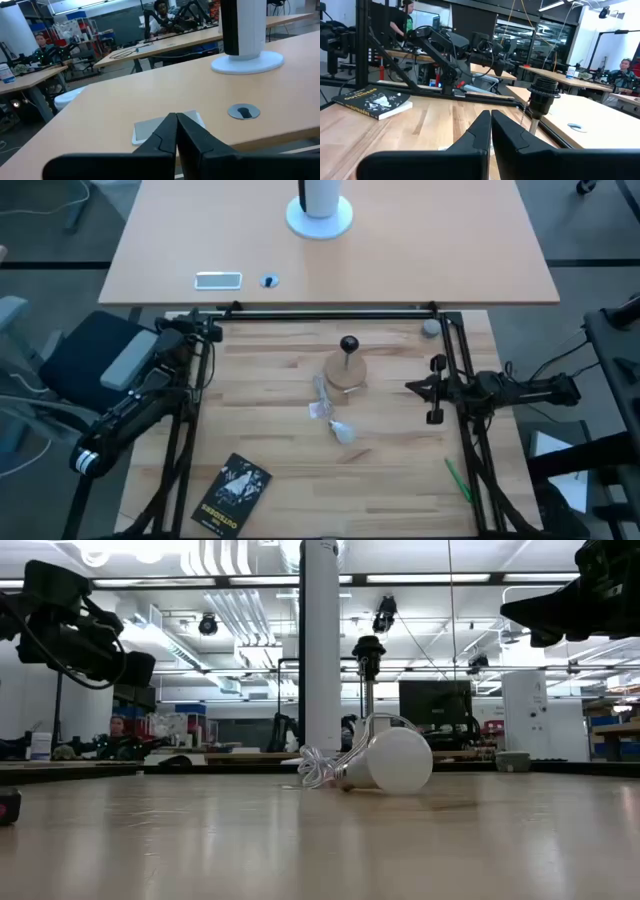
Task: Screw lightbulb
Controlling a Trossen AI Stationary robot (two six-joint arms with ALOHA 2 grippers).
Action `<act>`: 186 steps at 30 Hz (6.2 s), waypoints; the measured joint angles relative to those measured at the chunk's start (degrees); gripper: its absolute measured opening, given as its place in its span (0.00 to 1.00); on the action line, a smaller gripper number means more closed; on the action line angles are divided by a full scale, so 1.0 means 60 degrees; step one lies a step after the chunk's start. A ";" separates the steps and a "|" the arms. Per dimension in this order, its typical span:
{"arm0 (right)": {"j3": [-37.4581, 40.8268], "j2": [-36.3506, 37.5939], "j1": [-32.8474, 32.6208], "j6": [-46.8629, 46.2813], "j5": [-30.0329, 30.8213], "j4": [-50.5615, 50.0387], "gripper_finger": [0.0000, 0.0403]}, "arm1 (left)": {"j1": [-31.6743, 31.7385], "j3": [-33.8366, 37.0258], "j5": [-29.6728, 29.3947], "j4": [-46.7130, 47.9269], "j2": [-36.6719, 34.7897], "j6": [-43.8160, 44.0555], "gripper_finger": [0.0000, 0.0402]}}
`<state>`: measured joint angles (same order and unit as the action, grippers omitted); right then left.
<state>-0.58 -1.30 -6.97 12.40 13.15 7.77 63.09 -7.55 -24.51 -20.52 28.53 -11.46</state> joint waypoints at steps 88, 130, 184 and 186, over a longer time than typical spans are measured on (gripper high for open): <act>-0.0474 -0.2494 0.2131 -0.1985 0.3320 0.2685 0.02 | -0.3995 -0.0221 0.8466 -0.3439 -0.0821 0.4362 0.00; -0.4976 -0.6878 0.2046 -0.1959 -0.0247 -0.4011 0.02 | -0.8952 -0.6701 0.8484 -0.2674 1.0139 0.4809 0.00; -0.4861 -0.7424 -0.1212 -0.3231 0.0313 -0.5189 0.02 | -1.1861 -1.0067 0.2895 0.4882 1.3619 -0.2256 0.55; -0.4860 -0.7439 -0.1212 -0.3231 0.0313 -0.5176 0.02 | -1.1855 -1.0111 0.2941 0.4650 1.3849 -0.2259 0.55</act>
<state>-29.74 -45.93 -14.24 -6.98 15.03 -23.29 -8.04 -68.22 -6.87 7.38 111.63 -25.02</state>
